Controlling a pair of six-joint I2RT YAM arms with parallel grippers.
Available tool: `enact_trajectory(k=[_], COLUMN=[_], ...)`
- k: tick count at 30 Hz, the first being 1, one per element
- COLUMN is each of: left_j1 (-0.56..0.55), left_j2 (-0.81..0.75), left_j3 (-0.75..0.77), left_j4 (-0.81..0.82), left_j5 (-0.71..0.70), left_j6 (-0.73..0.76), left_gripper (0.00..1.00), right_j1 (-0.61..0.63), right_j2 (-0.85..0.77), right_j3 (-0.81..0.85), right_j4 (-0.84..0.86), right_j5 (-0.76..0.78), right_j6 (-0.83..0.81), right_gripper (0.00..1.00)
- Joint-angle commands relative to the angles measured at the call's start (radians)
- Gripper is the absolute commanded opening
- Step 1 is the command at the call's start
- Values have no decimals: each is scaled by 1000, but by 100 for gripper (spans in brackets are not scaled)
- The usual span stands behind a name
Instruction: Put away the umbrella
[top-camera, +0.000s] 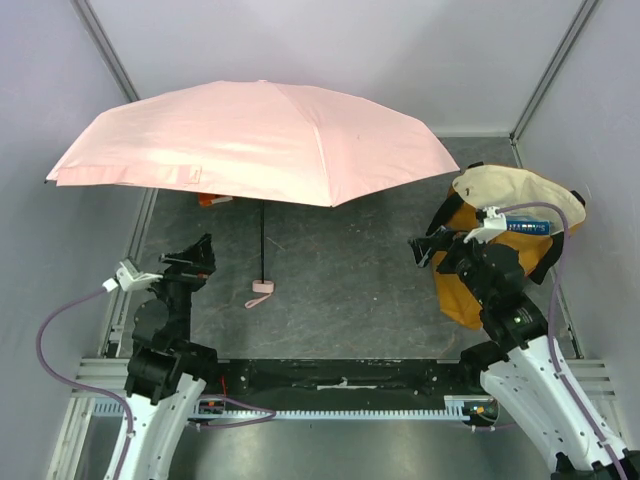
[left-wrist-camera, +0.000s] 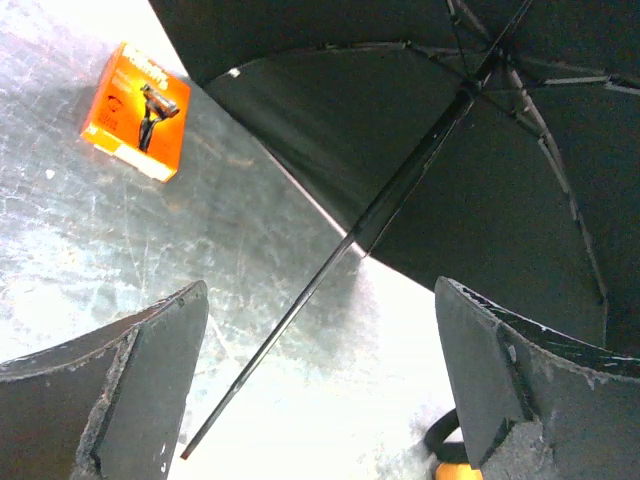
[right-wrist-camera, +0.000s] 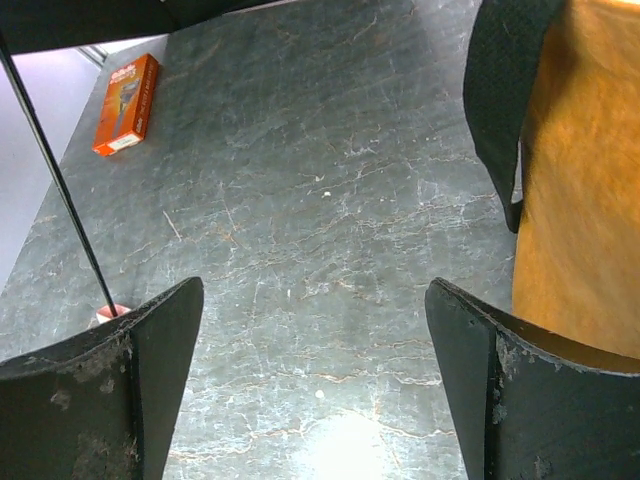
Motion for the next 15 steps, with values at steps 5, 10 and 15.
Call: enact_trajectory(k=[5,10,15], left_j1=[6,6,10], left_j2=[41,331,843], left_j3=[89,199,474], left_j4=[24,-63,-166], left_j5=[290,219,272], left_j6=[108,90,231], left_gripper=[99,99,99], right_j1=[-2,-4,-2], right_j2=[141,143,255], right_j3=[136,92,93], right_j4=[71,155,267], right_j5=[-177,-227,-566], right_j6=[98,105,78], right_gripper=[98,98,98])
